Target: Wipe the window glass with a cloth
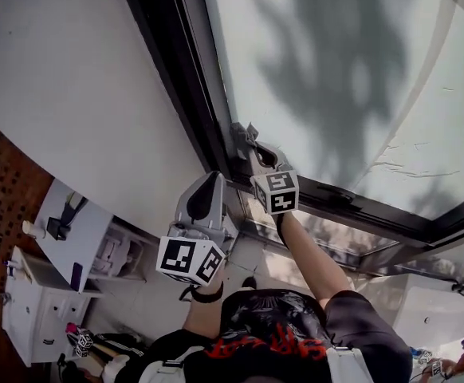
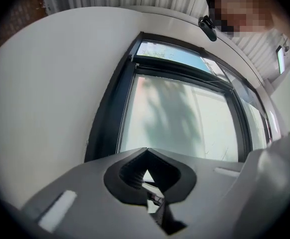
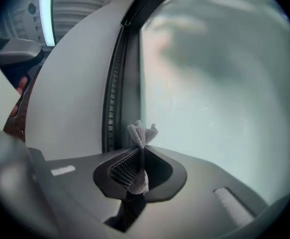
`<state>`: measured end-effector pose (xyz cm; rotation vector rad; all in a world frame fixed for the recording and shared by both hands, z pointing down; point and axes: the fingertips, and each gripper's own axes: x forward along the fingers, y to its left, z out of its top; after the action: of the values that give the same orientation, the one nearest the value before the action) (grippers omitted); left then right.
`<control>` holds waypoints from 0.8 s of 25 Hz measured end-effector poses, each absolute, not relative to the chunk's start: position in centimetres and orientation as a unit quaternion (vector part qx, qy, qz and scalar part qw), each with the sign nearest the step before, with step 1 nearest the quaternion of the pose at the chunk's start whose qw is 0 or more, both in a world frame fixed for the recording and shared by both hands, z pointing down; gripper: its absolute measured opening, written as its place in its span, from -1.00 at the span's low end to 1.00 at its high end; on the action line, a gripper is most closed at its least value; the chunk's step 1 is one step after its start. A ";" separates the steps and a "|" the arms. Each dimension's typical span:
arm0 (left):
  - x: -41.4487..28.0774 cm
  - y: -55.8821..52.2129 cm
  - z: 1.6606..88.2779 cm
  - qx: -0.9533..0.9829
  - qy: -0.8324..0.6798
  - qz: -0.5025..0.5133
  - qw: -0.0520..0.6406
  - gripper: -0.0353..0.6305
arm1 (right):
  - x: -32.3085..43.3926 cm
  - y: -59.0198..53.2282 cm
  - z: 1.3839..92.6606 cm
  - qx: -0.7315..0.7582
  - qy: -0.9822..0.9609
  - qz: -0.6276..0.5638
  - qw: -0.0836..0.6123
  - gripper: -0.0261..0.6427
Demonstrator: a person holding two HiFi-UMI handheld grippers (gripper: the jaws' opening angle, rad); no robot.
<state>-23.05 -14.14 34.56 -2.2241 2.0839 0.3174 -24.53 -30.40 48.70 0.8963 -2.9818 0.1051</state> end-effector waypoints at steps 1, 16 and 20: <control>-22.8 -14.5 34.5 -0.730 0.674 0.103 0.038 -0.94 | -22.5 -31.3 48.7 0.310 -0.950 0.030 0.009 -0.84; -3.0 -21.8 36.4 -0.878 0.475 0.061 0.018 -0.94 | 36.0 -34.9 48.6 0.740 -0.671 0.029 -0.043 -0.84; -1.5 -21.9 37.1 -0.879 0.474 0.055 0.015 -0.94 | 43.5 -34.1 49.7 0.814 -0.576 0.055 -0.050 -0.84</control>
<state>-1.52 -21.87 37.12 -2.7334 1.4751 0.1720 43.48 -34.13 49.70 2.6425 -1.8693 0.1778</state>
